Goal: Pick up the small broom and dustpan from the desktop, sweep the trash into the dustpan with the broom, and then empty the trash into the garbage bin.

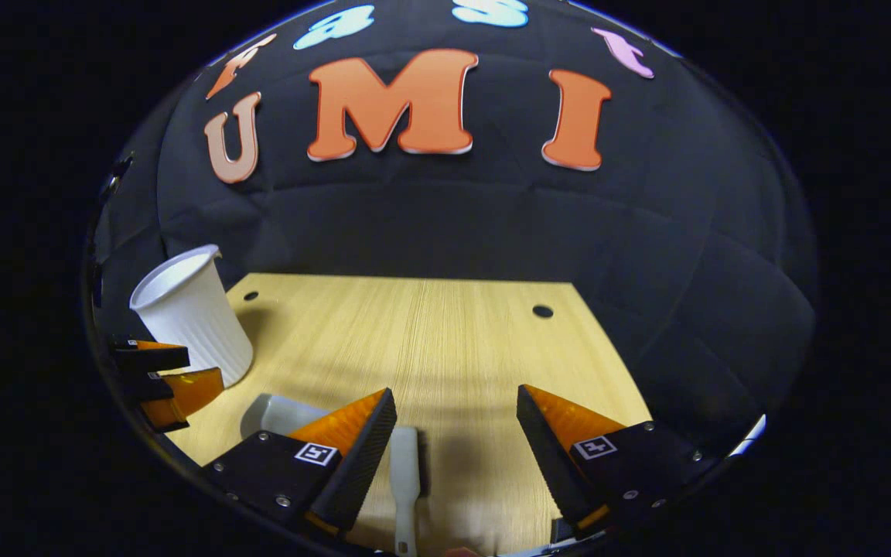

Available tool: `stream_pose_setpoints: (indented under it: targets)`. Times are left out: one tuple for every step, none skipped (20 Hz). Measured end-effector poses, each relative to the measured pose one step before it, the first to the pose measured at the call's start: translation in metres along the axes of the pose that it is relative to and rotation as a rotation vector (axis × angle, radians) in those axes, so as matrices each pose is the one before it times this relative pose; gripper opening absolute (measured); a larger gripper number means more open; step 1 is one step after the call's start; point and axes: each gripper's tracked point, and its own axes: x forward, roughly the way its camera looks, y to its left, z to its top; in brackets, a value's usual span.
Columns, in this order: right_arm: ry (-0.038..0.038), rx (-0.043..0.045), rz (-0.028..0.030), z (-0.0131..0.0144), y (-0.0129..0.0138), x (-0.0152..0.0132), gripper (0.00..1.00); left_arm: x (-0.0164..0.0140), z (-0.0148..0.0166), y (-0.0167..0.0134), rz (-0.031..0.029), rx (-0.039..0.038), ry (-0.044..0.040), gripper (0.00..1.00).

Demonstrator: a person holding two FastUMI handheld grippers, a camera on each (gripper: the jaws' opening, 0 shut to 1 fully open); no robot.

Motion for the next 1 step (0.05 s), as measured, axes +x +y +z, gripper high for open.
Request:
stream_pose_setpoints:
  targets:
    - [-0.05777,-0.00511,-0.0148,0.01249,-0.00267,-0.00484,0.95,-0.00276,0.0018,-0.0072,0.01407,-0.00428,-0.06391,0.92]
